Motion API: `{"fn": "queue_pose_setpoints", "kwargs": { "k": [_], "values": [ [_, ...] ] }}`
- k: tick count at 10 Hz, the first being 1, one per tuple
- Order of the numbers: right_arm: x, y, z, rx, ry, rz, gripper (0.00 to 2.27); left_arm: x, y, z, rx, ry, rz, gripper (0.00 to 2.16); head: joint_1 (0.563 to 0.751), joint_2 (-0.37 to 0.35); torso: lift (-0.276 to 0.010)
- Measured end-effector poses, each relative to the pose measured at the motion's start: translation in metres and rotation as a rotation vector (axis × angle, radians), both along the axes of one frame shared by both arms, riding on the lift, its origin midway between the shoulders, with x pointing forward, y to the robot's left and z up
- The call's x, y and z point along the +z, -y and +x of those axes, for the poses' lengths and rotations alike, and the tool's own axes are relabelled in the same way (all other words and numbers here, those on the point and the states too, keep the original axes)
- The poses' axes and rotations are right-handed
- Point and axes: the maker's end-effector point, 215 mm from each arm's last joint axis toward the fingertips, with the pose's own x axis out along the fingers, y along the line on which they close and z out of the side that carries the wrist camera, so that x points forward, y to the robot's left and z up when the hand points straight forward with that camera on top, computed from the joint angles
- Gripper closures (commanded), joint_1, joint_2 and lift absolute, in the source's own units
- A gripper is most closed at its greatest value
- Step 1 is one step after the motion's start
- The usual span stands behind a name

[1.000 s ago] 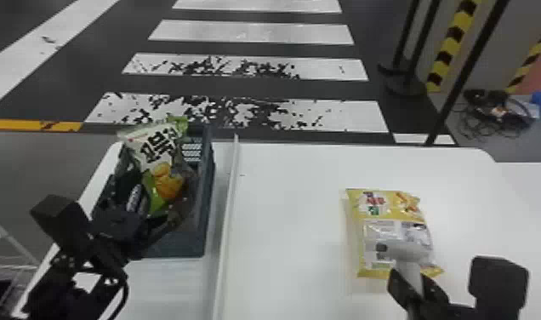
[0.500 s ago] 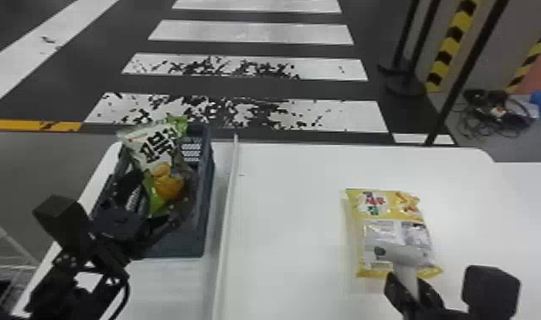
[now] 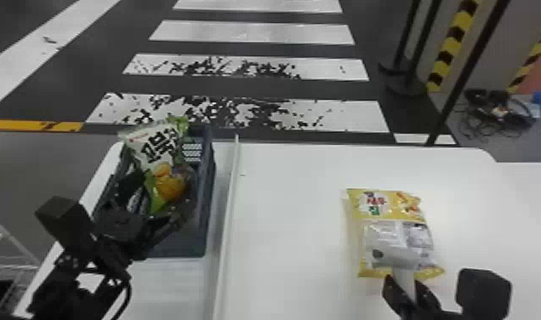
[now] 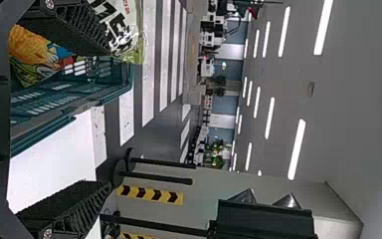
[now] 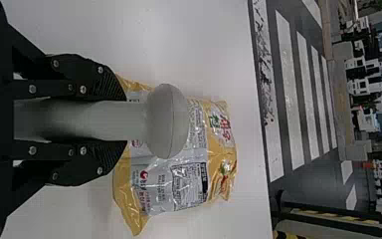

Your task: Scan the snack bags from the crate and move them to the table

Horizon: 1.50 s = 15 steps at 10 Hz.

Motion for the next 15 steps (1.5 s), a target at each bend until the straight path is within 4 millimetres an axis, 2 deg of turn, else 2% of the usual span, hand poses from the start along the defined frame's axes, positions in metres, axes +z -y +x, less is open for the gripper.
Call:
{"fn": "queue_pose_setpoints", "kwargs": {
  "k": [5,8,10,12,15],
  "values": [
    [-0.003,0.002,0.001,0.006,0.003,-0.005,2.24,-0.001,0.0,-0.001,0.003,-0.002,-0.004,0.07,0.695,0.001,-0.095],
    [0.02,0.005,0.009,0.005,0.046,-0.008,2.24,0.001,0.001,-0.002,0.002,0.001,-0.007,0.07,0.695,-0.001,-0.095],
    [0.039,0.035,0.019,-0.019,0.069,-0.038,2.24,0.002,0.0,-0.006,0.002,0.002,-0.005,0.07,0.695,-0.039,-0.095],
    [0.048,0.071,0.03,-0.05,0.069,-0.073,2.24,0.003,0.0,-0.008,0.004,0.003,-0.004,0.07,0.695,-0.078,-0.095],
    [0.038,0.124,0.044,-0.085,0.046,-0.132,2.24,0.006,-0.001,-0.012,0.007,0.013,-0.005,0.07,0.695,-0.151,-0.095]
  ]
}}
